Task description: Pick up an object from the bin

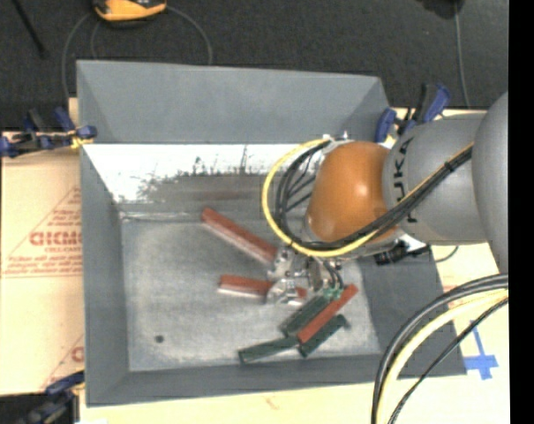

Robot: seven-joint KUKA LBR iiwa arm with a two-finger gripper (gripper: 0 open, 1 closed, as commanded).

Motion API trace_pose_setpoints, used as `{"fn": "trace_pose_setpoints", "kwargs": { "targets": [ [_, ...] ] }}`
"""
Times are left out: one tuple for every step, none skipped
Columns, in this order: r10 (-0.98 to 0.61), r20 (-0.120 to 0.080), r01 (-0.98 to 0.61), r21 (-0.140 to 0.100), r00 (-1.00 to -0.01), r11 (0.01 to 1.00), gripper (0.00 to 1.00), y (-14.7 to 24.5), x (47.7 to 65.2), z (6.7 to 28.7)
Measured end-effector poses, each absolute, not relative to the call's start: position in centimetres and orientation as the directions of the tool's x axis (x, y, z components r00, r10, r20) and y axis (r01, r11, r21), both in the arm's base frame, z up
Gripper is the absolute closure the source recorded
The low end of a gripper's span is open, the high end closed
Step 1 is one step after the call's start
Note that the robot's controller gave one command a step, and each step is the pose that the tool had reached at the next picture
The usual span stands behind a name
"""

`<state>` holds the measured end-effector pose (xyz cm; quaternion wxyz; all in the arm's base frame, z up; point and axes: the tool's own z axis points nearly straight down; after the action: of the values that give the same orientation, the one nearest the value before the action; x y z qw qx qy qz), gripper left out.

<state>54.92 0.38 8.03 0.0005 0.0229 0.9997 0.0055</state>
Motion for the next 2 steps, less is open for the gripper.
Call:
{"fn": "trace_pose_setpoints", "kwargs": {
  "targets": [
    [0.046,-0.001,0.046,0.011,-0.999,0.999,1.00,0.38,54.92,8.03],
    [0.046,0.000,0.046,0.010,-0.999,0.999,1.00,0.40,54.85,8.24]
  ]
}}
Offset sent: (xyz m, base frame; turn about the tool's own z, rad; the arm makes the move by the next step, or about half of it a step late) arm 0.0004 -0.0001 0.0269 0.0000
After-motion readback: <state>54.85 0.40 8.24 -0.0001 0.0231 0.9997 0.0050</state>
